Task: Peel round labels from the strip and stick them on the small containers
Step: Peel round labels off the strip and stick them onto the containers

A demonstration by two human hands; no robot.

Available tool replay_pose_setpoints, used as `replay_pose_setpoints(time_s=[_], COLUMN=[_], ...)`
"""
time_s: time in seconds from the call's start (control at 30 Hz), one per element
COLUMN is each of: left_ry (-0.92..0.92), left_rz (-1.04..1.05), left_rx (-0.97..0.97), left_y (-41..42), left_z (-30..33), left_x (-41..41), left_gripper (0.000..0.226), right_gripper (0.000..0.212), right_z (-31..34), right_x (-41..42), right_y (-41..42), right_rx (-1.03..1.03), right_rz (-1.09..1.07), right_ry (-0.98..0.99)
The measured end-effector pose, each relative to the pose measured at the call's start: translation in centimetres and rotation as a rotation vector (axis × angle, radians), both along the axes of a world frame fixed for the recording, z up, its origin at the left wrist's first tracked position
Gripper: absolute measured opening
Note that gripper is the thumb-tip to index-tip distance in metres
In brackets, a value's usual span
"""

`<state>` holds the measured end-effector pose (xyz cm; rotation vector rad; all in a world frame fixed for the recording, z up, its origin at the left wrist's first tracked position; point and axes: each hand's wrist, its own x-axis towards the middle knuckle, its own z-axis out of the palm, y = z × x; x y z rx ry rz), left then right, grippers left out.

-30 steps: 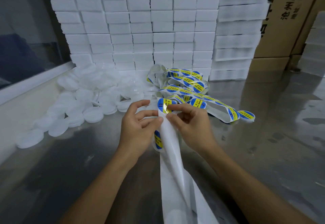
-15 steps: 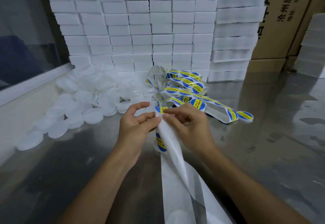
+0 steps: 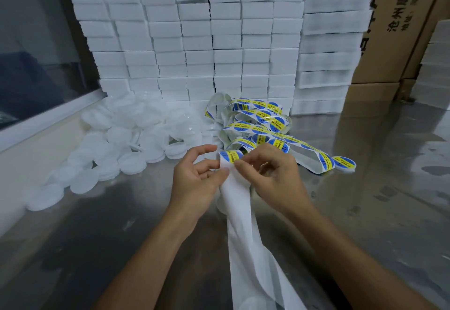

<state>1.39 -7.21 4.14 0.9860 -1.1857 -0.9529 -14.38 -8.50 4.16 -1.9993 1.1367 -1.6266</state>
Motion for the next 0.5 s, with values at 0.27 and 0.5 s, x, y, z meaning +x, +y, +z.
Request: replay_pose_setpoints(time_s=[0.27, 0.5], left_ry=[-0.052, -0.077], left_rz=[-0.015, 0.042], left_rx=[-0.038, -0.066], left_y=[0.2, -0.1], left_z=[0.0, 0.1], left_x=[-0.1, 0.5], left_gripper=[0.04, 0.04], right_gripper=[0.004, 0.013], right_z=[0.2, 1.2], right_x=[0.0, -0.3], right_y=[0.3, -0.3], right_rx=[-0.117, 0.29], right_rz=[-0.068, -0.06], right_ry=[0.273, -0.308])
